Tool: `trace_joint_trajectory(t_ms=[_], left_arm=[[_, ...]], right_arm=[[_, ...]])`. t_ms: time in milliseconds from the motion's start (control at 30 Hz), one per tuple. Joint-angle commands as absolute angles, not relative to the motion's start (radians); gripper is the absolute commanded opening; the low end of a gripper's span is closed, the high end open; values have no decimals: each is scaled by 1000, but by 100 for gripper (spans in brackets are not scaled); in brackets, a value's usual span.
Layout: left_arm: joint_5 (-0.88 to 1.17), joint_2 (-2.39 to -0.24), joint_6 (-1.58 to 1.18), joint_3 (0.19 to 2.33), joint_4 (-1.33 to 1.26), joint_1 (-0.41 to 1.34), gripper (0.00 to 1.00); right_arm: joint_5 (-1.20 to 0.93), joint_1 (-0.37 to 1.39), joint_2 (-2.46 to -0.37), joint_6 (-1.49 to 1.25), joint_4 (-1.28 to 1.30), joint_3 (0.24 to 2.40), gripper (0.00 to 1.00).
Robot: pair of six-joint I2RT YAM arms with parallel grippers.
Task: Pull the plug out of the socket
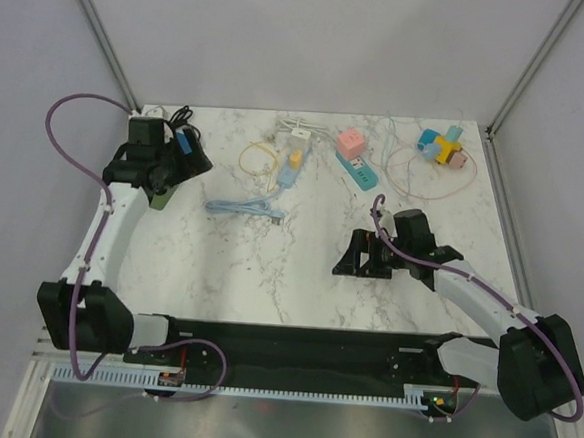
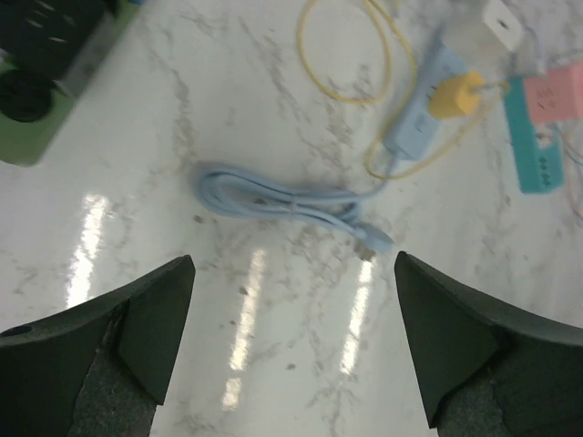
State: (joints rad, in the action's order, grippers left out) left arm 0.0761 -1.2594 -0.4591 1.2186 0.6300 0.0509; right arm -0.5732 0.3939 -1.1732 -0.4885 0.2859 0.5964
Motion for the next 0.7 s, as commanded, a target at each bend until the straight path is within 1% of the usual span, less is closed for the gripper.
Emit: trace_joint_trajectory(t_ms=[0,67,133,167,300,467,567,667], left_arm=[[-37,-1362,-334,1294,678,-76,100],[-5,-1440,-299,1325,675,-145,100],[21,-1494,-263,1377,672,-173,100],[23,-1553,-202,1397,673,-182,100],[-51,-1670,-92,1483,693,-183,100],[-103,-1776,73,1531,689,-183,100],[-97,-1839,161,1554,670,-184,100],[-59,-1879,181,1572,643,-202,100]], right_arm=[[-604,397,-1144,-463,250,604,98],[-610,397,-1137,-463,249,606,98],[-615,399,-1123,-466,252,604,98],[-615,405,-1121,-465,252,604,98],[-615,446,-1121,-456,253,617,98],[-615,486,-1127,-445,256,638,98],[-614,497,-1137,-440,255,647,98],[-618,503,-1146,-440,256,650,98]])
